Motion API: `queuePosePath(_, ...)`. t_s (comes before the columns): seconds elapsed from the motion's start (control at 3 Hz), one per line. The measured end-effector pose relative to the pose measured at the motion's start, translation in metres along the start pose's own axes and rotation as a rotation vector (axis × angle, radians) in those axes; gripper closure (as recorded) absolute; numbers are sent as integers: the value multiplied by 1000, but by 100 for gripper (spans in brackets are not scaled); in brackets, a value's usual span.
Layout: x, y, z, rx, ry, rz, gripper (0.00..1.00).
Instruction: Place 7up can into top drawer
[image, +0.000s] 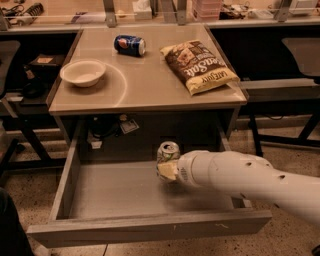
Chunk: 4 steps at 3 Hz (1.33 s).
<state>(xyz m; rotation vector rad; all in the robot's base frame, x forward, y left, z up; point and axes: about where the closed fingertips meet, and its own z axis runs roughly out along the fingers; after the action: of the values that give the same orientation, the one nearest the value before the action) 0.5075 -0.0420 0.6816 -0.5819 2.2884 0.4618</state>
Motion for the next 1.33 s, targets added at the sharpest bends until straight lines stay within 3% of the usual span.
queuePosePath(0.67, 11, -8, 18, 33, -70, 13, 100)
queuePosePath(1.33, 27, -19, 33, 67, -98, 23, 100)
